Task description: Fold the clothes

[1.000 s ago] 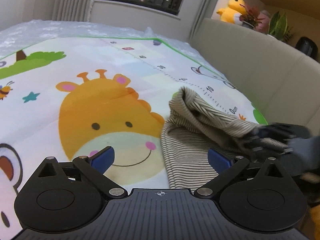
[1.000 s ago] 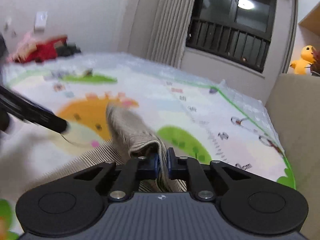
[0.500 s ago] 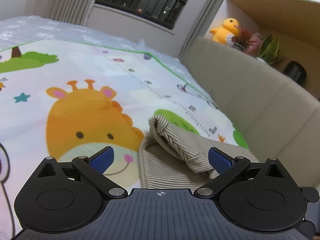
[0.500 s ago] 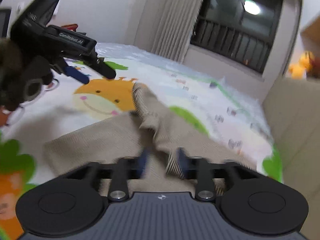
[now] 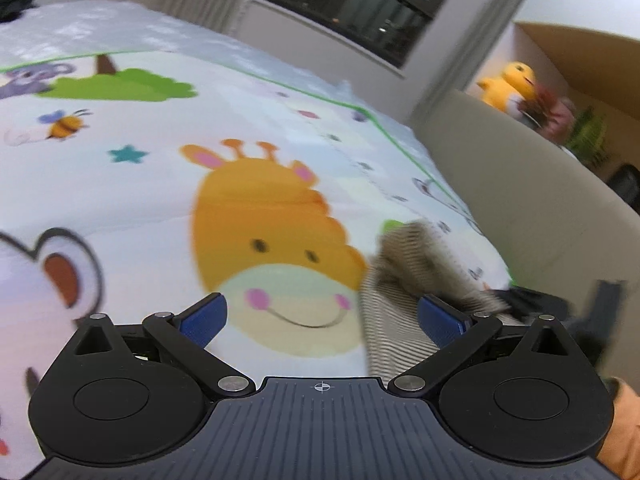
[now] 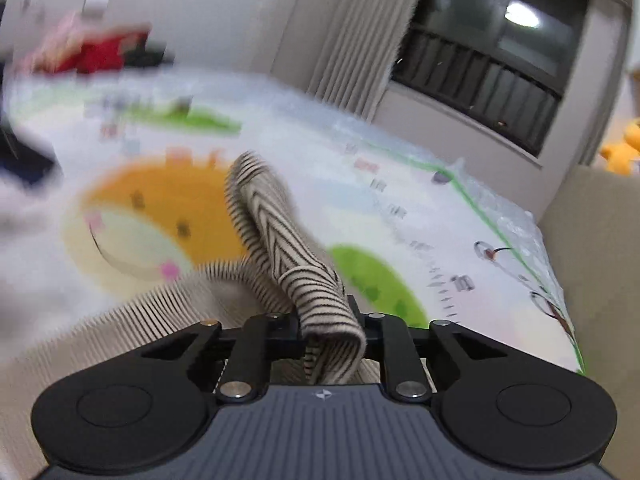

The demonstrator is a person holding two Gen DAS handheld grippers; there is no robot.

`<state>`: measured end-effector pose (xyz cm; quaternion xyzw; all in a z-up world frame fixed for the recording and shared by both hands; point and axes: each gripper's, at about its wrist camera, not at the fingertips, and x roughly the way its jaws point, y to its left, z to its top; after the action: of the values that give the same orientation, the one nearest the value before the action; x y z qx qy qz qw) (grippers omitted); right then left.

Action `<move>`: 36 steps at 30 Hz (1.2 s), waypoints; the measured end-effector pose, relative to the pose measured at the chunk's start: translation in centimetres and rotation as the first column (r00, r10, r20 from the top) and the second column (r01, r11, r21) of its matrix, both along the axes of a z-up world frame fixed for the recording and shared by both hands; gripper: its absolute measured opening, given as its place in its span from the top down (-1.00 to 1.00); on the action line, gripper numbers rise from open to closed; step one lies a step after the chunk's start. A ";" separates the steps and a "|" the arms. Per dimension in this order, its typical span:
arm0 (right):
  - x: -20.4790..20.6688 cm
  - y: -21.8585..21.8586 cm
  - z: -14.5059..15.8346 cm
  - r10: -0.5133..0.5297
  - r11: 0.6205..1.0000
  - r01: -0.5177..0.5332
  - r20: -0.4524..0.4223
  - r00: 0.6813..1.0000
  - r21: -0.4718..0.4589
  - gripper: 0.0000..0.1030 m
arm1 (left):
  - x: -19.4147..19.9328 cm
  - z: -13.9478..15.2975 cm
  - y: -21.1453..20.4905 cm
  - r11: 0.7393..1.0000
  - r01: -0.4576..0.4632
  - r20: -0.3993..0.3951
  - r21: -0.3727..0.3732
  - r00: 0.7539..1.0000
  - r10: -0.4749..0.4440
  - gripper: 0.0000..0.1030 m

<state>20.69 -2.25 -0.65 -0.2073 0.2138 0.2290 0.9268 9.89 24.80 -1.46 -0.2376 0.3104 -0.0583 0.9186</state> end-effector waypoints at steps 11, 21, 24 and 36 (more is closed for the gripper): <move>-13.3 -0.7 -2.9 0.194 0.974 -0.204 -0.102 0.976 -0.098 0.39 | 1.3 0.1 -3.5 0.993 0.097 0.033 -0.062 0.995 -0.095 -1.00; -15.9 -8.8 0.6 -0.003 0.982 0.018 -0.077 0.997 0.189 -0.08 | -1.1 -0.5 -7.8 0.969 0.248 0.004 -0.020 0.969 -0.248 -1.00; -14.4 -14.0 0.3 -0.247 0.907 0.273 -0.122 0.961 0.320 -0.15 | -1.9 -1.6 -9.5 0.945 0.328 -0.019 -0.015 0.944 -0.328 -0.98; -10.9 -20.1 -0.9 -0.215 0.736 0.352 -0.294 0.931 0.578 0.78 | -2.3 -3.9 -11.4 0.933 0.359 -0.081 -0.026 0.929 -0.360 -0.93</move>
<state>9.80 -22.35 -1.58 0.1701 0.2508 0.1621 0.9391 7.57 13.38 -5.37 -0.1839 0.3870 -0.2170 0.8771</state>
